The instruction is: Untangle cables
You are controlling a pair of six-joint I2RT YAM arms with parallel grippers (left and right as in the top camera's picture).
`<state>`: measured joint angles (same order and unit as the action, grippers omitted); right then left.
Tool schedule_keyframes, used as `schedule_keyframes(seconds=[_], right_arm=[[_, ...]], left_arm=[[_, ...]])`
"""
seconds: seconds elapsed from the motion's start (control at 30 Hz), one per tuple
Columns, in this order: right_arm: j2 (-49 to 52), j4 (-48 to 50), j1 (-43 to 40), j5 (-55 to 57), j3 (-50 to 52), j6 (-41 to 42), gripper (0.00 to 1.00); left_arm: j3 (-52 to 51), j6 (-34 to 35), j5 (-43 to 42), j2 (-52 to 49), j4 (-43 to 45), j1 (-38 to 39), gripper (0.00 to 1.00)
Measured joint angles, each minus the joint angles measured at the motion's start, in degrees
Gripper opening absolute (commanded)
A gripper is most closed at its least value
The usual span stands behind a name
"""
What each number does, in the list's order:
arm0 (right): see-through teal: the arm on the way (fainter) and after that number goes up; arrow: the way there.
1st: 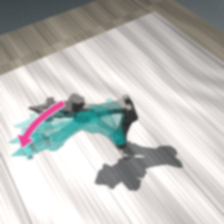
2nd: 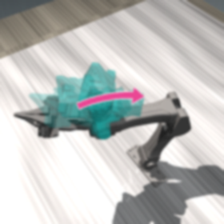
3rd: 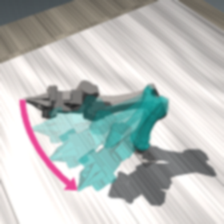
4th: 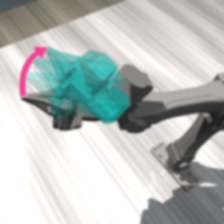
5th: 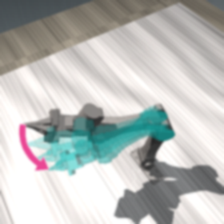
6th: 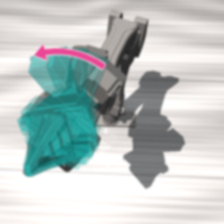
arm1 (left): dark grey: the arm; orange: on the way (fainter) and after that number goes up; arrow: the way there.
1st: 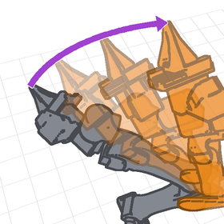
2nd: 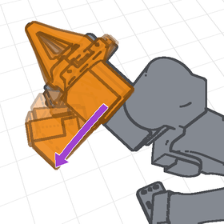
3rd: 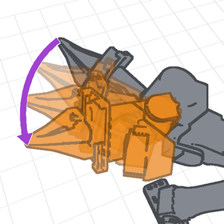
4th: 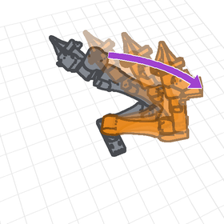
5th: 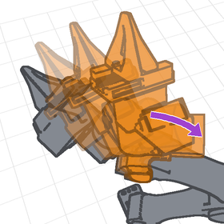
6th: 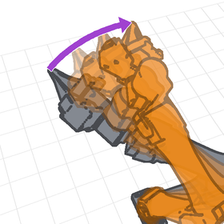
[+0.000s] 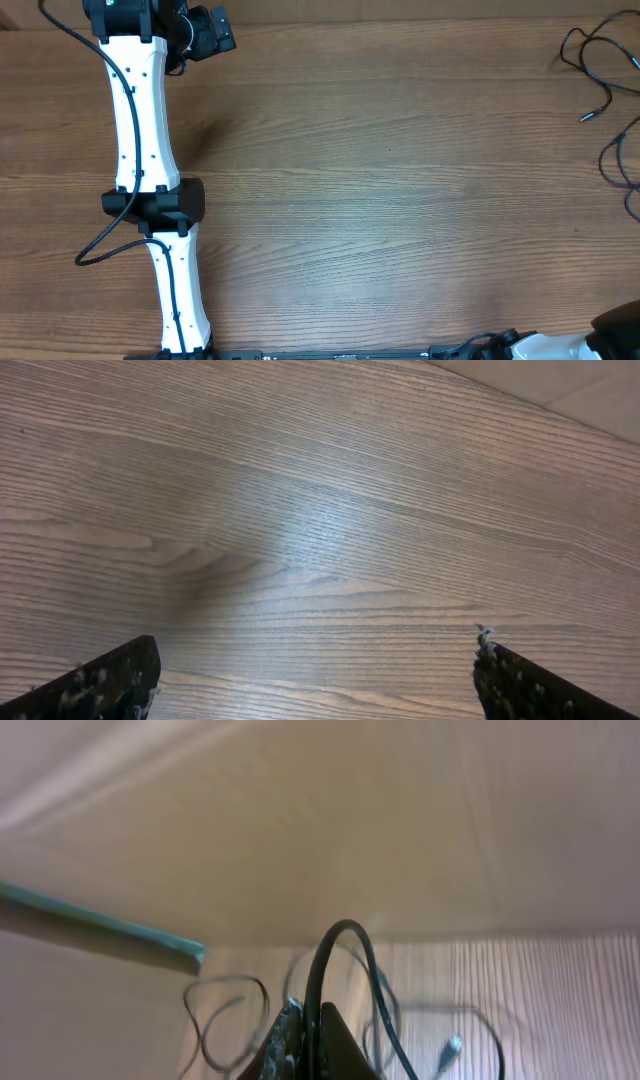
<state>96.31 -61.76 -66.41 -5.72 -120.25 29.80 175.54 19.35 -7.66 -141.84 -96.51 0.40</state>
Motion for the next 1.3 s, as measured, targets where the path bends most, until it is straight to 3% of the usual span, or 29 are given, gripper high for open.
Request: schedule_keyframes(seconds=[0.4,0.7,1.03,1.3], right_arm=[[2.84,17.88,1.68,-11.74,27.91,2.38,0.04],[2.86,30.58,3.58,-10.27,41.66,3.10,0.04],[3.30,33.92,3.56,-1.40,44.19,3.19,0.04],[9.40,33.62,3.56,0.68,44.22,3.19,0.04]], left_arm=[[0.00,0.00,0.00,0.00,0.00,0.00,0.99],[0.00,0.00,0.00,0.00,0.00,0.00,1.00],[0.00,0.00,0.00,0.00,0.00,0.00,1.00],[0.00,0.00,0.00,0.00,0.00,0.00,1.00]])
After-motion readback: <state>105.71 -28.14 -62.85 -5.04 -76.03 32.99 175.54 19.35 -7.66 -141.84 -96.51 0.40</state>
